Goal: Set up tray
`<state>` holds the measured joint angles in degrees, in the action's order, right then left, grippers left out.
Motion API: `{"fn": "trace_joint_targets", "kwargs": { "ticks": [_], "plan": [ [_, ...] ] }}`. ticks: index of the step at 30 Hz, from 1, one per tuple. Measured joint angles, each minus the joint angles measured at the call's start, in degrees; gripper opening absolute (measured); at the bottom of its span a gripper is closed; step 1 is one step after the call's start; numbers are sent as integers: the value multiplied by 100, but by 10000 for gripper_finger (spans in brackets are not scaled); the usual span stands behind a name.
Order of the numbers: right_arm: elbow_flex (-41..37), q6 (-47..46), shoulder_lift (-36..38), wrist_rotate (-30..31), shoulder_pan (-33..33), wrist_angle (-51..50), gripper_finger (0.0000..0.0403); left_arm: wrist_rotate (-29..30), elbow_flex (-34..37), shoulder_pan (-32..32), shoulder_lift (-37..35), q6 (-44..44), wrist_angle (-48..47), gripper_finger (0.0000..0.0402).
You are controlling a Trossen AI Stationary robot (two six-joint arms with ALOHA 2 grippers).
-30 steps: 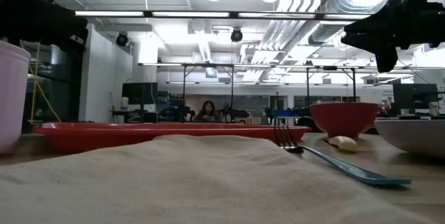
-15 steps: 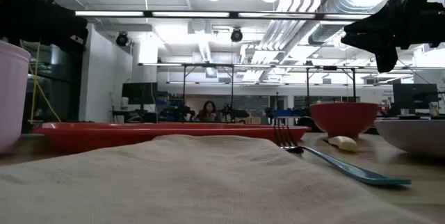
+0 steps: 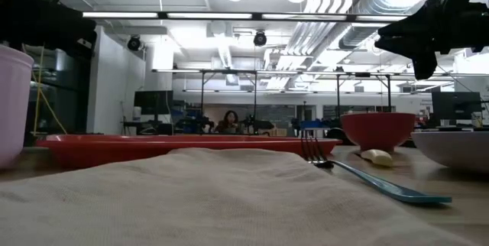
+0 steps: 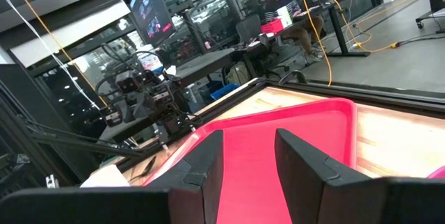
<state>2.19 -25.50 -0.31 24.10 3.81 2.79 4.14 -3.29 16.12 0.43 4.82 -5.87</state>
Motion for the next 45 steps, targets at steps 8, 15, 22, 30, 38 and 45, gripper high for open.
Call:
{"fn": "trace_joint_targets", "kwargs": {
  "ticks": [8, 15, 22, 30, 38, 45],
  "plan": [
    [0, 0, 0, -44, -1, 0, 108, -26, 2, 2, 1, 0, 13, 129],
    [-1, 0, 0, -41, -1, 0, 108, -24, 2, 2, 1, 0, 13, 129],
    [-1, 0, 0, -24, 0, 0, 108, 94, 2, 2, 2, 1, 24, 129],
    [-1, 0, 0, -22, 0, 0, 108, 284, 22, 2, 4, 823, 845, 129],
    [0, 0, 2, 216, -2, -2, 108, 51, 7, 2, 0, 1307, 2385, 129],
    [-1, 0, -1, 271, -2, 0, 108, -271, -191, 2, 98, 2145, 2176, 129]
  ]
}}
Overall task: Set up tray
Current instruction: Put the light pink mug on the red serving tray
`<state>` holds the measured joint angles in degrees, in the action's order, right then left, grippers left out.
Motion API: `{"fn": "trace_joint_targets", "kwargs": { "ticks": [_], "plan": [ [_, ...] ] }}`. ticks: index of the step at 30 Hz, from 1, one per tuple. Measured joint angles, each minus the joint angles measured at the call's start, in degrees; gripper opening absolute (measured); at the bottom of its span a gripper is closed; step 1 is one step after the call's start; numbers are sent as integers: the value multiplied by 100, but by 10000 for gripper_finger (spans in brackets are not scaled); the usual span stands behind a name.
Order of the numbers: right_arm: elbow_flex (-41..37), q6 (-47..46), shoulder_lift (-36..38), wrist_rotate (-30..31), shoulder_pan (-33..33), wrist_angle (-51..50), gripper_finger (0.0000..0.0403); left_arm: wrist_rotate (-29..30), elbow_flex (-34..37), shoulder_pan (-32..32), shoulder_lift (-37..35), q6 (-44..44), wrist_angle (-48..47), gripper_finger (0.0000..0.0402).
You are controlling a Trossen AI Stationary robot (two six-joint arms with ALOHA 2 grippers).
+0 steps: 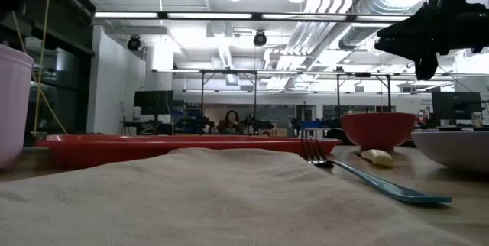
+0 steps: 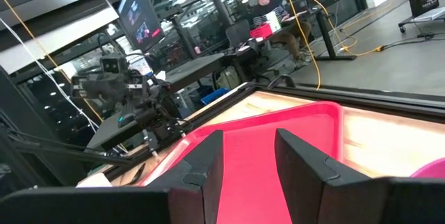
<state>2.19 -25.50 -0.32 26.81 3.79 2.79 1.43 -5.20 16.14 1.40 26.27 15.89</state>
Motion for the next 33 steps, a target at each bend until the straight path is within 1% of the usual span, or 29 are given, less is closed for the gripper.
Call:
{"fn": "trace_joint_targets", "kwargs": {
  "ticks": [4, 7, 13, 16, 20, 25, 30, 33],
  "plan": [
    [1, 0, 2, 0, 0, 0, 108, -7, -543, 0, 314, 141, -729, 129],
    [1, 0, 2, 0, 0, 0, 108, 52, -1160, 0, 738, 107, -1558, 129],
    [-1, -2, 2, 2, 0, 0, 108, 54, -2517, 0, 2027, 121, -3256, 129],
    [0, -1, 1, 2, 1, 0, 108, -145, -3182, 0, 2759, 234, -3959, 129],
    [1, -2, 1, 2, 1, 0, 108, -655, -3959, -2, 3649, 547, -4755, 129],
    [0, -2, 1, -15, 2, 0, 108, -1506, -4641, 0, 4583, 804, -5105, 129],
    [1, -2, 0, -56, 0, 0, 108, -2460, -4877, 0, 5151, 1193, -5254, 129],
    [1, -2, 0, -57, 2, 0, 108, -2886, -4877, 2, 5292, 1433, -5286, 129]
  ]
}}
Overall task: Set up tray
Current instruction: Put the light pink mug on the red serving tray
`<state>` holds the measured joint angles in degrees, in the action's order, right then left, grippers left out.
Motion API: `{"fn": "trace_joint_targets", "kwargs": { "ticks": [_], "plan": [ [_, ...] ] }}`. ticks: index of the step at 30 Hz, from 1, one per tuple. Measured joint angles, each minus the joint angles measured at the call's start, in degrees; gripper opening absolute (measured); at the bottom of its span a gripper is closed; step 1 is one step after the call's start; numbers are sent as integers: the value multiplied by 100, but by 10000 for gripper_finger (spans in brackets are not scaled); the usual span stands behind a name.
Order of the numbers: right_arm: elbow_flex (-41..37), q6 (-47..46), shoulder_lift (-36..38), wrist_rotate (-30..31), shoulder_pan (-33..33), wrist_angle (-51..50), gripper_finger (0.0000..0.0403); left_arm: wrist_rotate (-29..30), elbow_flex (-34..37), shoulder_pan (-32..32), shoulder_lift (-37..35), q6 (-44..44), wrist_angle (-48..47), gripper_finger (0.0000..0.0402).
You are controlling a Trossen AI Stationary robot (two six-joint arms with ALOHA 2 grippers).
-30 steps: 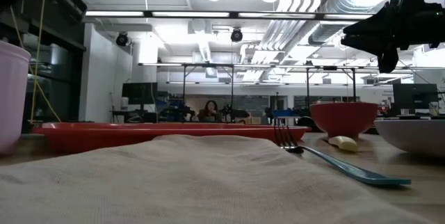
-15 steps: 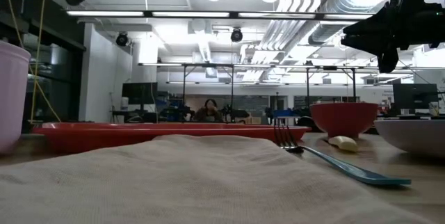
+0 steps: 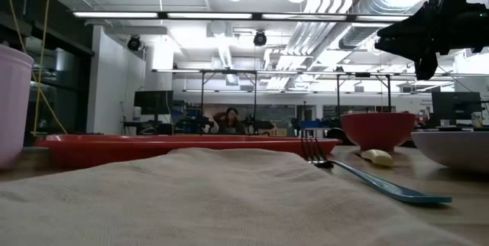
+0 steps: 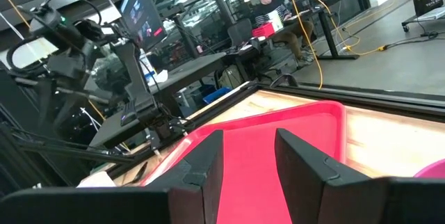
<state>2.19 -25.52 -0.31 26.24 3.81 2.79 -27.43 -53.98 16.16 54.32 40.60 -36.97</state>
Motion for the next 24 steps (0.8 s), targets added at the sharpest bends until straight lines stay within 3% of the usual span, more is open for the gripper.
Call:
{"fn": "trace_joint_targets", "kwargs": {
  "ticks": [14, 24],
  "plan": [
    [-1, 0, 0, -7, -2, -40, 108, 495, 0, -2, 412, 476, 76, 129],
    [-1, 1, -3, -4, 0, -46, 108, 615, 0, 234, 409, 1808, -109, 129]
  ]
}}
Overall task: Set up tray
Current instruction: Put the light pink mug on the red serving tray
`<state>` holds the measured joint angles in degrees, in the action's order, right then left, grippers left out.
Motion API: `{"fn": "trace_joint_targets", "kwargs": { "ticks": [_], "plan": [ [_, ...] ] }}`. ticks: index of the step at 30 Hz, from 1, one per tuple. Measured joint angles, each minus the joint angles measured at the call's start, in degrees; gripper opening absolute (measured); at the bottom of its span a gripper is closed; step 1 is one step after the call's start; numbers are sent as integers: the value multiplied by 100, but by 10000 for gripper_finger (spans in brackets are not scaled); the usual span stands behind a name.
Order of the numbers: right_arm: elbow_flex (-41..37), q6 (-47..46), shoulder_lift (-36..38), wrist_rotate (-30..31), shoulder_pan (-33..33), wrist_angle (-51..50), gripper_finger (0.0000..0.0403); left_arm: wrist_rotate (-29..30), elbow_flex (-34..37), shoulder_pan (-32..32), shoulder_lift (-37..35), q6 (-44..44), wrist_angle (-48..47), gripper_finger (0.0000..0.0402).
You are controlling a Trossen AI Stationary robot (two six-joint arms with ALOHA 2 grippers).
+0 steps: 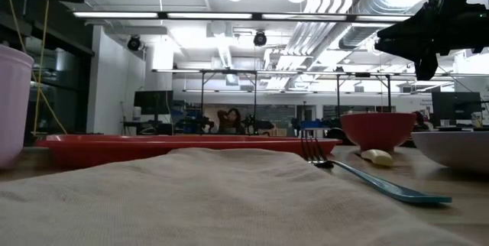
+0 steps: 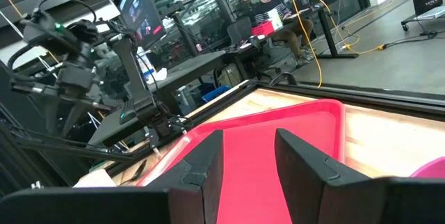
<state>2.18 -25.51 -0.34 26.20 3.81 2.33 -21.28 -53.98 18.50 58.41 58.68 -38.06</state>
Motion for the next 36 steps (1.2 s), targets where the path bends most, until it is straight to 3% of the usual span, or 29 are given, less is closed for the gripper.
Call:
{"fn": "trace_joint_targets", "kwargs": {
  "ticks": [8, 16, 28, 36],
  "plan": [
    [-1, 0, 0, -1, 0, -2, 108, 520, 0, 583, 0, 924, -1126, 129],
    [1, 0, -1, 0, -1, -1, 108, 1458, 0, 1027, 142, 1522, -1336, 129],
    [1, 1, -2, 24, 0, 0, 108, 899, 2, 1041, 1223, 1463, -2158, 129],
    [1, 1, -2, 24, 0, -2, 108, 879, 2, 1041, 1362, 1355, -1673, 129]
  ]
}}
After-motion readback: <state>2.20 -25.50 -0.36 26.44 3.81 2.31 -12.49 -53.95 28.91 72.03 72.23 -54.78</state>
